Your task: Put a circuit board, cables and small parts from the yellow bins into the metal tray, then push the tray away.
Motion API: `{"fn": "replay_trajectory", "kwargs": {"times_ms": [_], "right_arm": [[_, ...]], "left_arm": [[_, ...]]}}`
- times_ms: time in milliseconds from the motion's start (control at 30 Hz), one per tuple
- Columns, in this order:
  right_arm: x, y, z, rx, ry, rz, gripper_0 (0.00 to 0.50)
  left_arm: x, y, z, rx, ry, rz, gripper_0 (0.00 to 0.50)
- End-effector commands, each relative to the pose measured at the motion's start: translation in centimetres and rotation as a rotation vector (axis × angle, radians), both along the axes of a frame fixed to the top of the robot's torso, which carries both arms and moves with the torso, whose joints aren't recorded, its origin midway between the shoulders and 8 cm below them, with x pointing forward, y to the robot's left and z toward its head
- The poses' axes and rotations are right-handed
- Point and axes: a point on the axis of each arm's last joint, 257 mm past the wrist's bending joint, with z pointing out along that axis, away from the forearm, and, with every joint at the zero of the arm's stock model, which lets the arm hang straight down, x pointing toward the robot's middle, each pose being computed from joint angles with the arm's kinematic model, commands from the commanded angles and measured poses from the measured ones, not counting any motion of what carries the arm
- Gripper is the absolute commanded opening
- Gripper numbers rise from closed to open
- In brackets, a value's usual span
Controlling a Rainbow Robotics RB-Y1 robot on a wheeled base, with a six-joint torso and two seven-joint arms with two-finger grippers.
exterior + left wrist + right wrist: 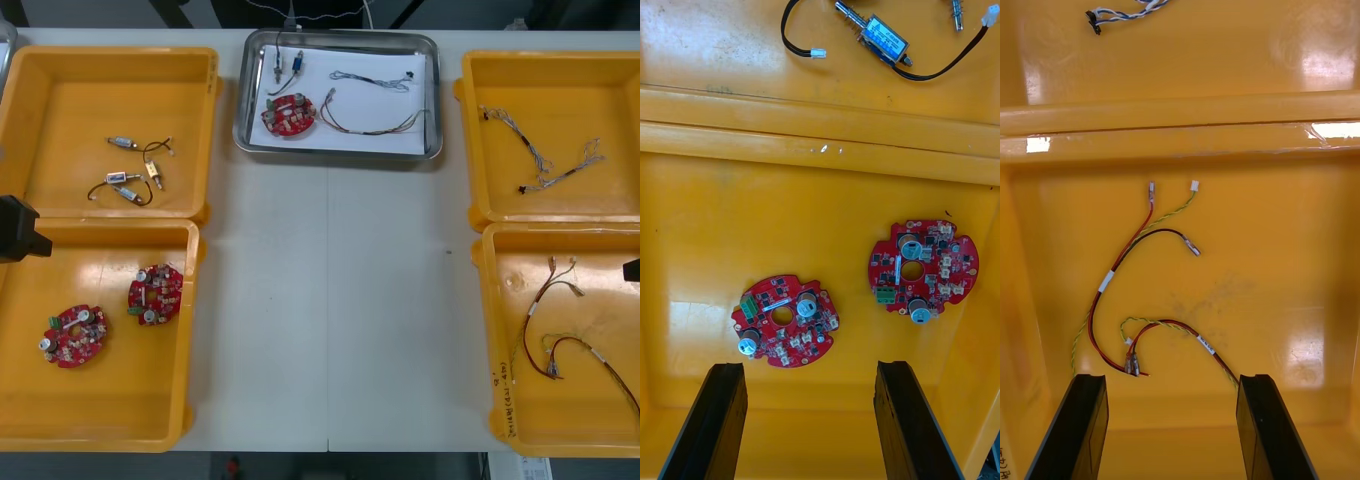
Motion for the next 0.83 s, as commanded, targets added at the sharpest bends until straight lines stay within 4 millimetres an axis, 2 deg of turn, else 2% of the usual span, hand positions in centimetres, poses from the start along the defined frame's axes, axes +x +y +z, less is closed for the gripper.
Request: {"fn": "replay_trajectory", "kwargs": {"times_ms": [33,833], "right_arm": [[-0.48,-1.26,0.44,-0.047,0.005,0.010,0.500],[-0.48,-1.26,0.44,-0.047,0.005,0.010,0.500]], "left_arm": [[-0.29,1.75,1.44,0.107,-0.023,-0.093,0.500],[-0.29,1.75,1.44,0.107,-0.023,-0.093,0.500]]}}
